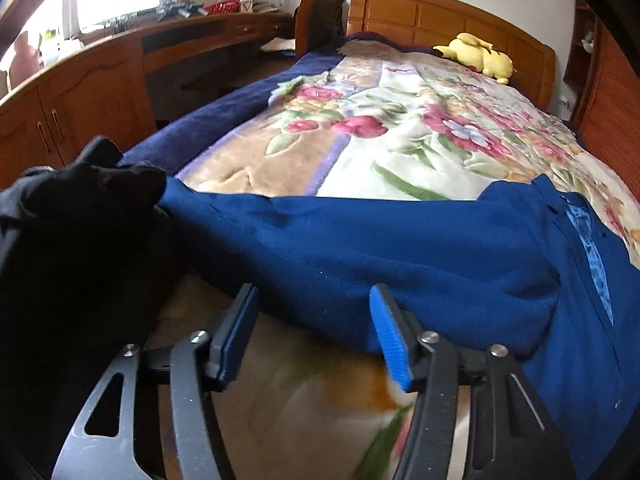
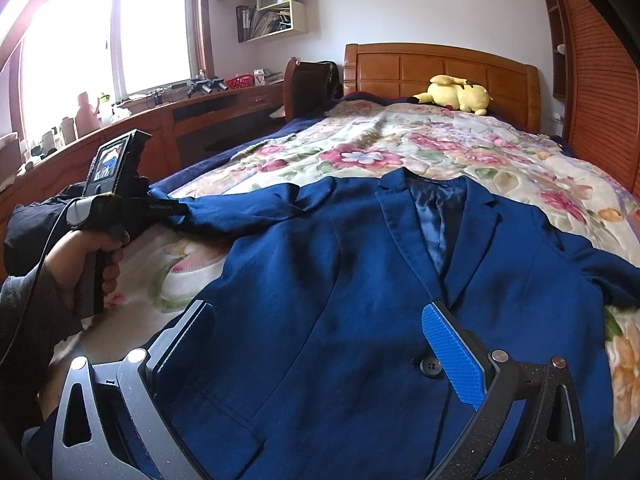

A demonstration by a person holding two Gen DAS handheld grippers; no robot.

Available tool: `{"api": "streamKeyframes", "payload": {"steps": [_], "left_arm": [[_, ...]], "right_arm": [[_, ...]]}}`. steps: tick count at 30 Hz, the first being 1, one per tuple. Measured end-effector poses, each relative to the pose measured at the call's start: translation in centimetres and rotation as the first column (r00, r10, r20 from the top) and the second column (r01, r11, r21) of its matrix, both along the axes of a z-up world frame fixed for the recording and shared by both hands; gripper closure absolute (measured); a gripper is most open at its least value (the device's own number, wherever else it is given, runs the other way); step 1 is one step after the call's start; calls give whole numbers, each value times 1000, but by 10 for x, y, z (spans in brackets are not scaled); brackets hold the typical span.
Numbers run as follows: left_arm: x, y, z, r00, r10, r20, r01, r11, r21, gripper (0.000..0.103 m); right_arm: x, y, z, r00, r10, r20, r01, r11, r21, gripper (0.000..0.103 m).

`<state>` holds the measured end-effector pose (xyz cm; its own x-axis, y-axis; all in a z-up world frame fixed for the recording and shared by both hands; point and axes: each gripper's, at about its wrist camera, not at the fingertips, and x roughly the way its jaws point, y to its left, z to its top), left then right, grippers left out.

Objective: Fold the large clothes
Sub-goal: 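Grasp the navy jacket's sleeve cuff with the left gripper, then carry the sleeve across the jacket front and release with the left gripper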

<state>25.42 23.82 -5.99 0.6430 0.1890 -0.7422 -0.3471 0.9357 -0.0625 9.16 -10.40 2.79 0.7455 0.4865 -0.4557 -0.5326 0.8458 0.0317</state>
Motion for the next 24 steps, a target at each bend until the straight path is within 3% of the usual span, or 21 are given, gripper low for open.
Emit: {"api": "streamKeyframes", "payload": {"steps": [2,4,6,12,16,24], "left_arm": [[3,2,-4,1000,0,-13,0,1000,-5,58],[7,4,-9,999,-11,-30,10,1000,-28,86],[10,2,-12,999,-15,-39,14,999,-30,94],[16,-14,1,999,-22,-37,25,997,75,101],[16,-22,24,999,-45,10,44,994,97,102],[5,-81,74,975,-196,107,180,974,139,102]], "right_arm": [[-1,0,1,1000,1,1,-1,1000,0,0],[0,0,1,1000,2,1,-2,1000,1,0],[-2,0,3,1000,7,1,-7,1000,0,0],[-4,-3,3,1000,23,7,-23,1000,-1,0],[-8,-8,4,1000,17,23,-17,1000,-25,0],[-13,-30,9,999,-22,40,24,999,-42,0]]}}
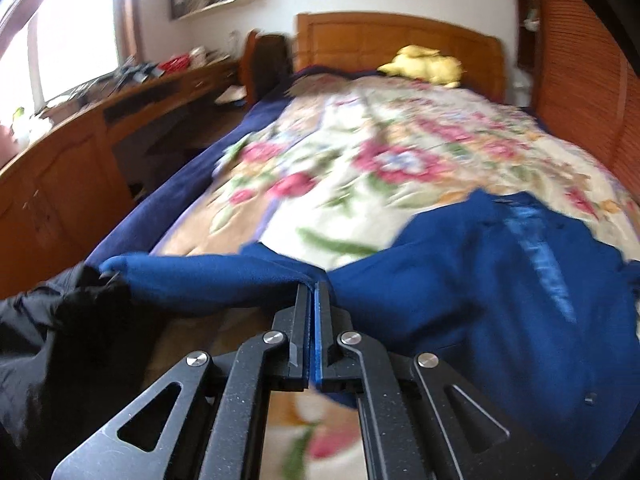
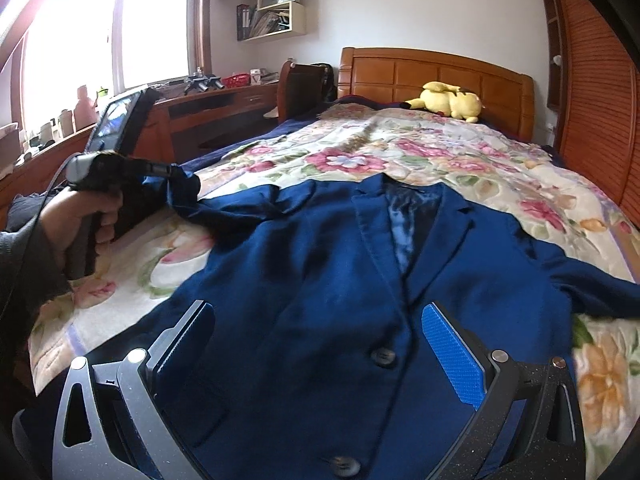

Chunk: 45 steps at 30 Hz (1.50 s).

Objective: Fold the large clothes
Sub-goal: 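Carry the sleeve across the jacket front and release with the left gripper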

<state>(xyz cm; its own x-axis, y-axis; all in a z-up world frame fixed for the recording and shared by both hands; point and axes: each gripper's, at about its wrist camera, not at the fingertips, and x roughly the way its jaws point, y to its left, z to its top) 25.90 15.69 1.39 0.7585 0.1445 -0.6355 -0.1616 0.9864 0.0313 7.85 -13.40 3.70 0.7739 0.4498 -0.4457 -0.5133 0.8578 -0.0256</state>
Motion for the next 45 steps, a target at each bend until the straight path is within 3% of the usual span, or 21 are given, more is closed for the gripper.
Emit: {"api": "streamKeyframes", "payload": {"steps": [6,12,14,17,18,22,25,29,32,39,45], "left_arm": [[-19,-75,33,982,-183,57,182,983,26,102],[-41,-124,39,956,-289,51,285,956,68,101],[-47,-127,33,950,-310,24,308,950,57,94],[-65,-127,25,939,-345,6,344,939,19,72],[-75,-125,23,939,-345,12,345,938,25,65],[-90,-116,20,941,-339,-5,339,938,80,60],[-96,-98,22,948,-318,6,316,944,93,34],[-103,-71,24,957,-288,27,286,956,68,26],[-98,-52,17,973,-228,29,224,970,91,25],[-69,-4,-29,993,-103,-59,109,989,104,25],[-54,34,-65,988,-36,-150,35,999,-8,25]], "right_arm": [[2,-19,7,999,-46,19,46,999,-17,0],[5,-34,9,995,-100,4,100,995,17,0],[4,-33,9,995,-105,3,104,994,19,0],[4,-27,8,995,-95,-2,95,995,21,0],[3,-26,7,996,-90,-3,90,996,19,0],[2,-21,5,997,-76,-12,76,997,-1,0],[1,-16,6,998,-58,-19,58,998,5,0],[-3,-7,8,999,-33,-12,33,999,-1,0],[-3,-7,8,1000,-16,-10,16,1000,-3,0],[-5,0,6,999,37,-12,-37,999,-21,0],[-6,3,3,997,74,-32,-75,997,-20,0]]}}
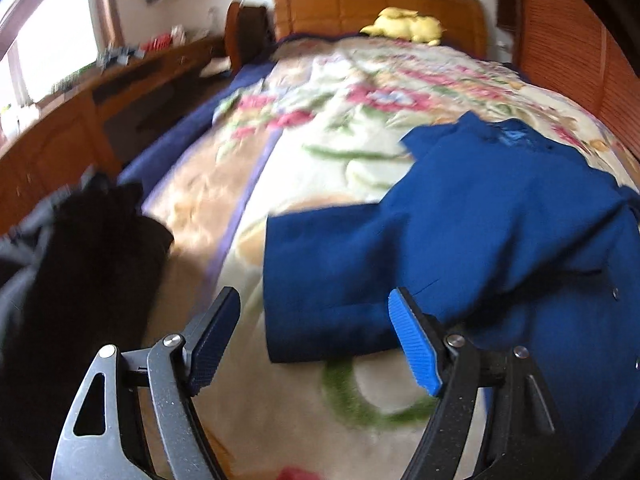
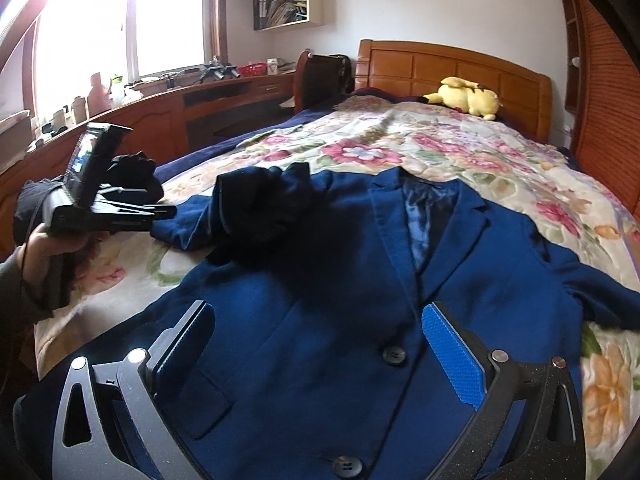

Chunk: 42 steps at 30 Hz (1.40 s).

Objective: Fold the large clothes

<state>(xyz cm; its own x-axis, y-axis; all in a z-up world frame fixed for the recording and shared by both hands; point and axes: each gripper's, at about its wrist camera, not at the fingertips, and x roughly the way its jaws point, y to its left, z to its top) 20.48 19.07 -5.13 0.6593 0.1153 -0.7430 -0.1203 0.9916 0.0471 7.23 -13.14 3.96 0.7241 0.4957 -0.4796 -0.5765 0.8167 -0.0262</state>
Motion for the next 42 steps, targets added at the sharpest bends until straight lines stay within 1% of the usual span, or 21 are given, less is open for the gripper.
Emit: {"api": "streamKeyframes", "payload": {"steps": [3,4,8,11,13,14,17,18,19,20,21,23,24,26,27,29,30,32,35,38,42], "left_arm": [[5,8,-14,999,5,-48,-8,998,-58,25],[6,9,-16,999,5,-53,-9,998,-63,25],[10,5,-26,996,-6,-84,2,999,-49,25],[16,2,-37,990,-22,-137,15,998,-55,25],[19,0,-39,988,-11,-151,3,999,-51,27],[20,-1,-38,989,-16,-148,8,998,-56,30],[20,-3,-37,988,-31,-153,20,997,-74,50],[20,-4,-36,987,-48,-155,34,995,-91,65],[20,-7,-35,984,-63,-168,47,994,-99,73],[19,-11,-30,982,-75,-176,62,995,-79,78],[19,-15,-25,981,-80,-176,69,995,-65,85],[14,-26,-7,984,-89,-155,88,996,-13,87],[9,-35,9,988,-97,-121,99,995,16,88],[4,-48,31,991,-110,-74,113,993,36,88],[-1,-60,48,992,-122,-40,124,991,52,89],[-7,-78,69,990,-144,8,143,987,70,89],[-13,-94,85,984,-171,53,166,983,77,89],[-21,-121,109,970,-217,106,208,974,88,89],[-27,-152,136,950,-266,162,256,963,84,89],[-32,-185,163,924,-327,200,315,945,92,89],[-31,-220,179,897,-384,220,370,923,102,89]], "right_arm": [[-2,1,0,1000,10,0,-10,1000,-11,0],[-1,2,1,1000,10,1,-10,1000,-13,0],[0,0,3,1000,11,1,-11,1000,-12,0],[3,1,2,1000,8,-5,-8,1000,-13,0],[3,2,2,1000,10,-6,-10,1000,-15,0],[2,3,2,1000,13,-5,-13,1000,-16,0],[0,5,4,1000,17,-1,-17,1000,-17,0],[-1,5,4,1000,19,2,-18,1000,-16,0],[-2,4,5,1000,20,4,-19,1000,-14,0],[-3,3,5,1000,21,6,-21,1000,-11,0],[-3,1,5,1000,24,5,-24,1000,-5,0],[-5,-3,6,1000,32,-1,-32,999,10,0],[-5,-6,6,999,33,-3,-33,999,17,0],[-5,-11,7,1000,28,-2,-28,999,26,0],[-5,-13,8,1000,23,-1,-23,999,28,0],[-6,-19,9,1000,12,2,-12,999,36,0],[-6,-23,11,1000,5,6,-5,999,41,0],[-9,-29,14,1000,-6,16,5,999,43,0],[-13,-43,18,999,-41,33,39,998,49,0],[-15,-62,18,997,-75,31,73,995,62,0],[-17,-90,15,990,-137,25,135,988,75,0]]}}
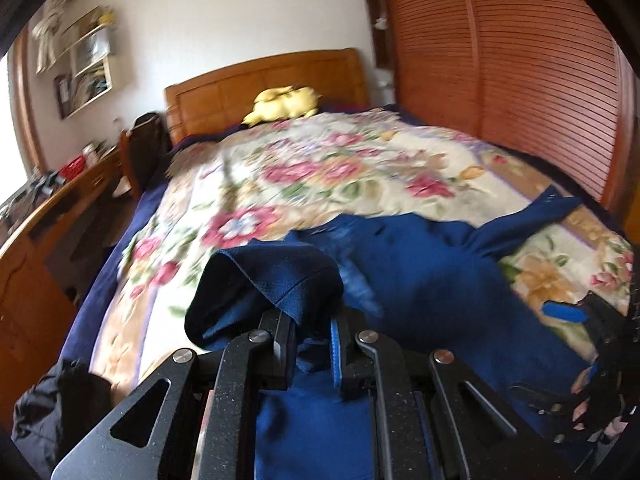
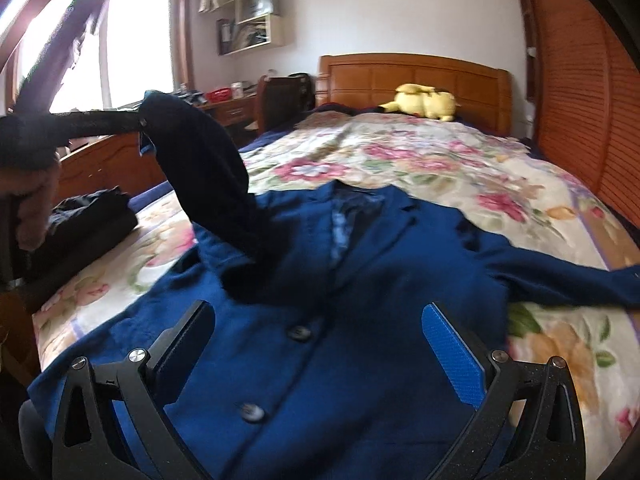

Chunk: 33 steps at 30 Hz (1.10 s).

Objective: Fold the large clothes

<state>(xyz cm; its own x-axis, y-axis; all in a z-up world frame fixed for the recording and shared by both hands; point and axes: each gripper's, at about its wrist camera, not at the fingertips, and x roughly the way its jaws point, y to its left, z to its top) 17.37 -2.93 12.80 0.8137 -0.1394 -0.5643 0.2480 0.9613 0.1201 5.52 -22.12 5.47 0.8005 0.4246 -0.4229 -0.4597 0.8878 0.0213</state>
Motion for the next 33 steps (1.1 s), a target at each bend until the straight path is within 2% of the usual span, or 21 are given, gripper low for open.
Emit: {"api": "streamKeyframes", "payload": {"steps": [7,12,14,16,19,21,23,24,25,27,33], "left_arm": [[-10,-53,14,993,-115,1,115,993,-29,89],[-14,-80,15,991,-130,9,130,991,10,89],[-14,-84,13,992,-127,-9,127,992,6,84],[-18,-84,10,988,-145,-42,144,989,-33,74],[-32,-84,11,986,-167,-26,165,985,-53,63],[-41,-82,11,985,-171,-15,170,984,-61,61],[-49,-77,12,985,-173,-5,172,983,-65,48],[-54,-71,11,986,-168,8,168,983,-73,35],[-57,-67,10,986,-164,15,165,982,-88,26],[-61,-58,6,988,-153,18,154,982,-112,25],[-68,-41,-23,994,-103,36,105,991,-78,24]], "right_arm": [[-10,-30,4,998,-65,5,65,997,31,0],[-19,-40,6,995,-98,11,97,994,52,0],[-21,-43,7,994,-109,13,107,992,66,0],[-24,-44,7,993,-115,17,113,991,76,0],[-28,-44,8,993,-120,24,117,989,87,0],[-29,-43,8,992,-122,29,119,988,94,0],[-30,-42,8,992,-122,33,118,988,103,0],[-32,-43,8,992,-121,35,117,988,106,0],[-32,-43,8,992,-120,36,116,987,108,0],[-34,-44,8,992,-117,39,112,988,109,0],[-24,-42,3,995,-98,20,96,990,100,0]]}}
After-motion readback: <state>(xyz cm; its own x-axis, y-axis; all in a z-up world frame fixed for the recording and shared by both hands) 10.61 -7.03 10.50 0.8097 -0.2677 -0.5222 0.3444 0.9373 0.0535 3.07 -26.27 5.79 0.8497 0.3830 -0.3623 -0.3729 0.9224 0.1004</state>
